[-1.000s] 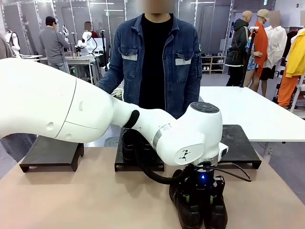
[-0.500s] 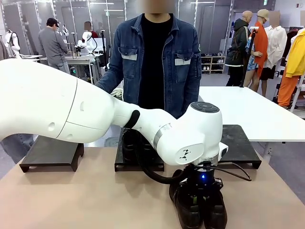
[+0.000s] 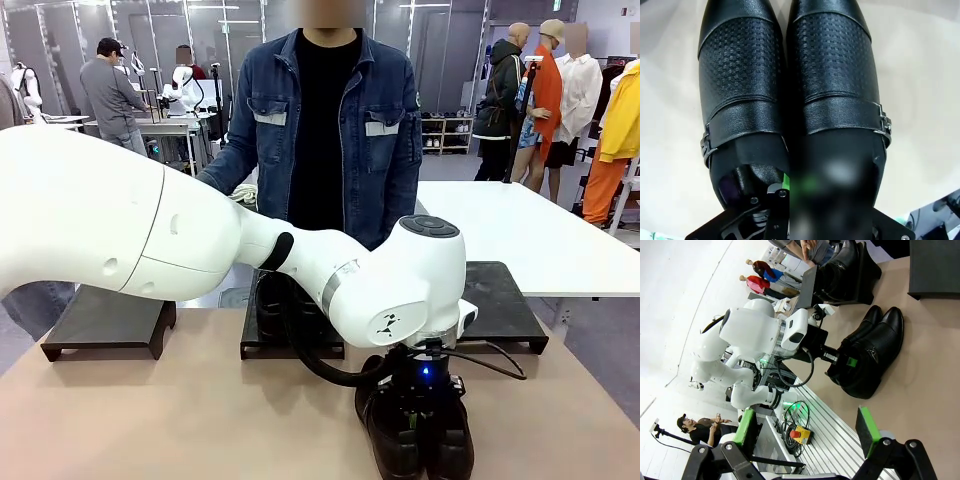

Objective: Place the shoes on the stand as instructed by the person.
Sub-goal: Pick up another pair of Shoes and place it on the Shoes Stand indicated by the person.

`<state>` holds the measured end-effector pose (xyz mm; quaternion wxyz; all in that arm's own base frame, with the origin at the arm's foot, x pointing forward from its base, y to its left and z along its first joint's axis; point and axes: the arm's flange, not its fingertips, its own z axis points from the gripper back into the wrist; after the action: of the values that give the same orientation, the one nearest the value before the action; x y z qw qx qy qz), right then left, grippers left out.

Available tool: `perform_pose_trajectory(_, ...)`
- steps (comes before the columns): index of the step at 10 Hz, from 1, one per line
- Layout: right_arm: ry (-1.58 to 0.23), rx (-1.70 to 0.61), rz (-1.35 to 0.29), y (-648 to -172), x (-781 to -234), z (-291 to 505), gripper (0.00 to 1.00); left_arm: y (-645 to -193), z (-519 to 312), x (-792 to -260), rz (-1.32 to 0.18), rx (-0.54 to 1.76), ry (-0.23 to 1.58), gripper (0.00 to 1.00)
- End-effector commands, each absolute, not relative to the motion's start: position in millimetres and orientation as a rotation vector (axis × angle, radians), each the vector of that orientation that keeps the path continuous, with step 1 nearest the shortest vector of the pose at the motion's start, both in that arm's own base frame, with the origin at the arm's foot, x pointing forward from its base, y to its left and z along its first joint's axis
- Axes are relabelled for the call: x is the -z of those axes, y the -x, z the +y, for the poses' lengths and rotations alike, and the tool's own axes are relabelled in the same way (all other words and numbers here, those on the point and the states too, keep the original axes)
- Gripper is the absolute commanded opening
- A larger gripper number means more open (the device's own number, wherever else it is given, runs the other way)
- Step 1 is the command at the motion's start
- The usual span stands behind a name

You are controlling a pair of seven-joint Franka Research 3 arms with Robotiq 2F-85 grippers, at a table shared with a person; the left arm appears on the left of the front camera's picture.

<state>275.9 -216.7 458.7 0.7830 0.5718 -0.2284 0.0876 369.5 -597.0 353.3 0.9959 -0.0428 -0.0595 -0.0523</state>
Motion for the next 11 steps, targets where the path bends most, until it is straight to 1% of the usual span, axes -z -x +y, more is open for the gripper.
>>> perform_pose_trajectory(1,-1.237,-0.202,-0.505,-276,-460,-218,1.00,-364,-595,-380,-0.130,0.125,0.093,0.00)
perform_pose_trajectory(2,-1.237,-0.202,-0.505,-276,-460,-218,1.00,-360,-591,-398,-0.133,0.133,0.075,0.03)
perform_pose_trajectory(5,-1.237,-0.202,-0.505,-276,-460,-218,1.00,-353,-555,-453,-0.092,0.069,0.029,0.03)
perform_pose_trajectory(7,-1.237,-0.202,-0.505,-276,-460,-218,1.00,-346,-516,-482,-0.087,0.110,0.022,0.03)
perform_pose_trajectory(9,-1.237,-0.202,-0.505,-276,-460,-218,1.00,-348,-460,-510,-0.120,0.167,0.054,0.03)
perform_pose_trajectory(11,-1.237,-0.202,-0.505,-276,-460,-218,1.00,-354,-378,-529,-0.160,0.254,0.084,0.03)
